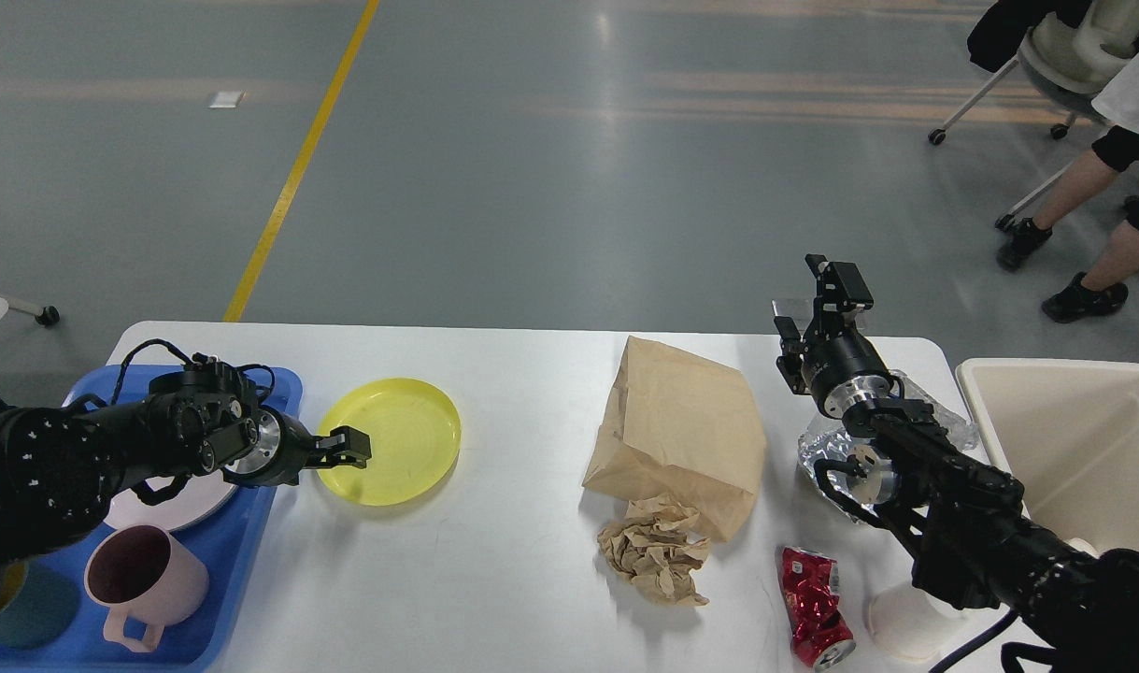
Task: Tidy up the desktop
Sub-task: 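Grasp the yellow plate rim with the left gripper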
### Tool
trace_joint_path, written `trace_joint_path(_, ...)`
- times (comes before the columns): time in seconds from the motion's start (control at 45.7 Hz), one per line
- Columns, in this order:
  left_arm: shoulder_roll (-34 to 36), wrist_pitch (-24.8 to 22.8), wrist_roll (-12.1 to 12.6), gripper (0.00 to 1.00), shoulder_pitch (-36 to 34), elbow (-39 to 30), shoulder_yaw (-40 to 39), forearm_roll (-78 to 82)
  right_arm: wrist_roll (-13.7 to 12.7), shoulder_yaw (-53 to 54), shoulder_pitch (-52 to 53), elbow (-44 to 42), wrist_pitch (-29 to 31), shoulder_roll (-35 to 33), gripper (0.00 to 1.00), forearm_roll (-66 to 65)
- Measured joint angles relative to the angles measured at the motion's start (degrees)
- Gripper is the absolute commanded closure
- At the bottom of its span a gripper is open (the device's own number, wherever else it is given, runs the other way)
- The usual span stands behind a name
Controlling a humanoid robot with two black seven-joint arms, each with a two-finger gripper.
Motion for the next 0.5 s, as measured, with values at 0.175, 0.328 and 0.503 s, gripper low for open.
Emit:
trace_joint_path(0.175, -0.02, -0.14, 0.03, 0.23, 0.02, 0.11, -0.32, 0.00, 0.00, 0.01, 0.00, 0.00, 0.00, 0.00, 0.00, 0.00)
trace_joint_path(0.328, -0.14, -0.46, 0.40, 0.31, 0.59, 0.11, -0.37, 0.14, 0.00, 0.02, 0.00, 0.00, 0.00, 0.00, 0.00, 0.00)
trace_joint_path(0.503, -0.15, -0.57, 2.64, 0.32, 0.71, 0.11, -0.58, 0.18, 0.00, 0.02, 0.01, 0.00, 0.00, 0.00, 0.00, 0.00)
